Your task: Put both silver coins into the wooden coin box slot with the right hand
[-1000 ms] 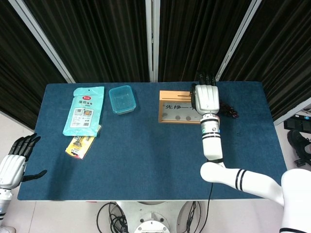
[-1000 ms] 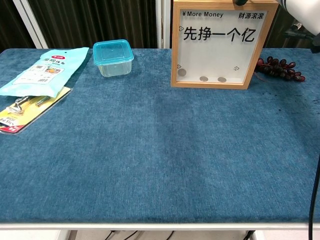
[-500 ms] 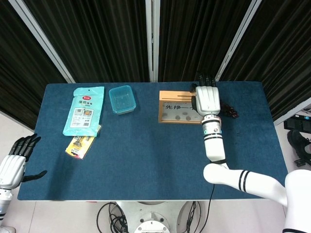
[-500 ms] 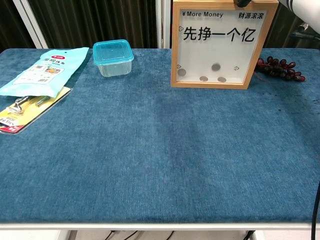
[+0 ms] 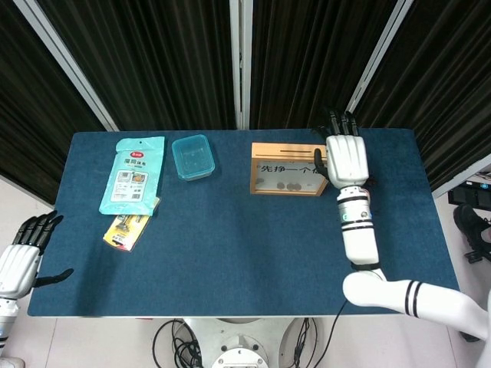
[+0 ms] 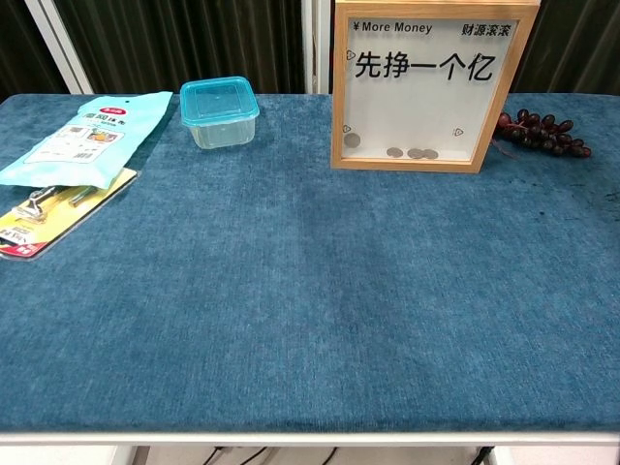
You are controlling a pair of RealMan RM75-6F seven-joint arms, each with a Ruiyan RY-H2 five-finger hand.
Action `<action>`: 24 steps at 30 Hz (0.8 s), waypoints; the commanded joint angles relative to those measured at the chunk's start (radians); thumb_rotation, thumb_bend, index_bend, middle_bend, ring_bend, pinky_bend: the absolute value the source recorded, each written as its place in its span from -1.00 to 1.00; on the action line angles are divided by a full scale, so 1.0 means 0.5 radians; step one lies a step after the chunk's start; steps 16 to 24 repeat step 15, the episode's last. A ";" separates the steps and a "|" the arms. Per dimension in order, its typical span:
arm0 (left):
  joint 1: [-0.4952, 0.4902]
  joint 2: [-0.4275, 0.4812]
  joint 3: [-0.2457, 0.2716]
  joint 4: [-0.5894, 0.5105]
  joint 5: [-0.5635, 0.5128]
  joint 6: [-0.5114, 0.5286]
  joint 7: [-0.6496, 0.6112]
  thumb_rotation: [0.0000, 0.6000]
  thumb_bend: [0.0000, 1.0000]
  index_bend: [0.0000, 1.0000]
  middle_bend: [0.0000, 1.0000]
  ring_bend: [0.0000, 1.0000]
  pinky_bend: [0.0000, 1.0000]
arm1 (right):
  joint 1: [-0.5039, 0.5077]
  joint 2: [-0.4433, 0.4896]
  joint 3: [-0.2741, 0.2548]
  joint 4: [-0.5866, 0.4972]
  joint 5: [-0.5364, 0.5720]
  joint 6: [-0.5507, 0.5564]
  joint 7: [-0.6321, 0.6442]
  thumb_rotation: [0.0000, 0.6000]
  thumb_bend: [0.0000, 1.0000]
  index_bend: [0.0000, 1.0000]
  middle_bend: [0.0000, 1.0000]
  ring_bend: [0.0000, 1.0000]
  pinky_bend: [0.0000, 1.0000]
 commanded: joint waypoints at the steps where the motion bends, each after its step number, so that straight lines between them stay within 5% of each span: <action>1: 0.001 0.003 -0.004 -0.013 -0.001 0.005 0.019 1.00 -0.90 -1.00 -1.00 -1.00 -1.00 | -0.346 0.308 -0.254 -0.290 -0.383 0.194 0.215 1.00 -0.07 -0.43 -0.92 -1.00 -1.00; 7: -0.005 0.005 -0.022 -0.057 -0.014 0.005 0.154 1.00 -0.91 -1.00 -1.00 -1.00 -1.00 | -0.846 0.624 -0.821 -0.349 -0.877 0.341 0.444 1.00 -0.31 -0.99 -1.00 -1.00 -1.00; 10: -0.014 0.000 -0.036 -0.085 -0.018 0.003 0.268 1.00 -0.90 -1.00 -1.00 -1.00 -1.00 | -1.038 0.613 -0.996 -0.211 -1.052 0.432 0.580 1.00 -0.35 -1.00 -1.00 -1.00 -1.00; 15: -0.039 -0.031 -0.070 -0.113 -0.040 -0.014 0.468 1.00 -0.90 -1.00 -1.00 -1.00 -1.00 | -1.219 0.518 -1.075 -0.027 -1.157 0.519 0.688 1.00 -0.35 -1.00 -1.00 -1.00 -1.00; 24: -0.039 -0.031 -0.070 -0.113 -0.040 -0.014 0.468 1.00 -0.90 -1.00 -1.00 -1.00 -1.00 | -1.219 0.518 -1.075 -0.027 -1.157 0.519 0.688 1.00 -0.35 -1.00 -1.00 -1.00 -1.00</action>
